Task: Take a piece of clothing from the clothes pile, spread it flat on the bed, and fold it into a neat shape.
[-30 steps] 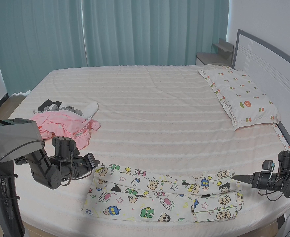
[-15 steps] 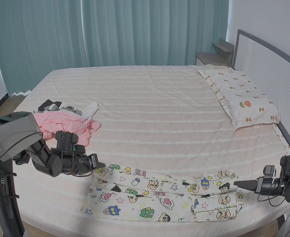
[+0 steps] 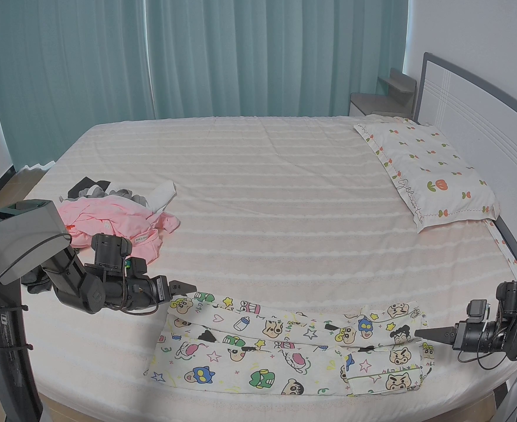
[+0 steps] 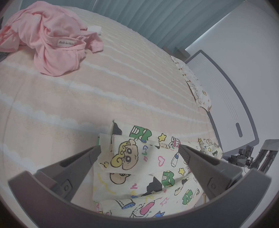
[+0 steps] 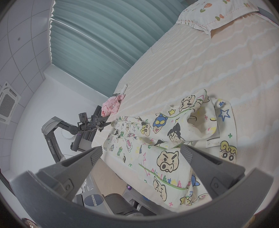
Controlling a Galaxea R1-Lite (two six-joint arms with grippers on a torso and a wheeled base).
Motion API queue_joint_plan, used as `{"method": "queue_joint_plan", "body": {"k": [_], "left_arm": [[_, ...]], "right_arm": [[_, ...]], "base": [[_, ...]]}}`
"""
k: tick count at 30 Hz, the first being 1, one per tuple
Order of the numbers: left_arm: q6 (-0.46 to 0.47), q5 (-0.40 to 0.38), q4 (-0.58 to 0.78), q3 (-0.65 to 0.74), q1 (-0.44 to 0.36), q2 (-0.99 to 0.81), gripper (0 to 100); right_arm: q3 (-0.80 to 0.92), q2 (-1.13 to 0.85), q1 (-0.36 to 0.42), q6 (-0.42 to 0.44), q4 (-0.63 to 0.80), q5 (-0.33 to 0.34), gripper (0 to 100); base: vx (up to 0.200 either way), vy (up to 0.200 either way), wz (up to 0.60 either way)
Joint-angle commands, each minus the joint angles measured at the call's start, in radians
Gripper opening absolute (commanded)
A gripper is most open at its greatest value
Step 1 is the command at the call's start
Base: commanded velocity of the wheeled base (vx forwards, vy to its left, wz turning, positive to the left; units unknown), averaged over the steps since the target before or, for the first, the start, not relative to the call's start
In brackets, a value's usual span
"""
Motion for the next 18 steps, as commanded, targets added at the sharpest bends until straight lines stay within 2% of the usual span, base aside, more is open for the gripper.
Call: {"method": "queue_joint_plan", "body": {"k": [1, 6, 17, 18], "left_arm": [[0.010, -0.004, -0.002, -0.007, -0.002, 0.035, 100], [0.009, -0.032, -0.003, -0.008, -0.016, 0.043, 100], [0.010, -0.022, -0.008, -0.047, -0.037, 0.081, 100], [0.009, -0.022, -0.008, -0.048, -0.036, 0.081, 0]], "right_arm": [[0.018, 0.010, 0.000, -0.001, 0.000, 0.000, 100], [0.018, 0.018, 0.000, -0.003, -0.001, 0.002, 100], [0.018, 0.020, -0.001, -0.006, -0.001, 0.002, 100], [0.018, 0.021, -0.001, -0.010, -0.001, 0.002, 100]], "base": [[0.000, 0.000, 0.00], [0.000, 0.000, 0.00], [0.000, 0.000, 0.00], [0.000, 0.000, 0.00]]}}
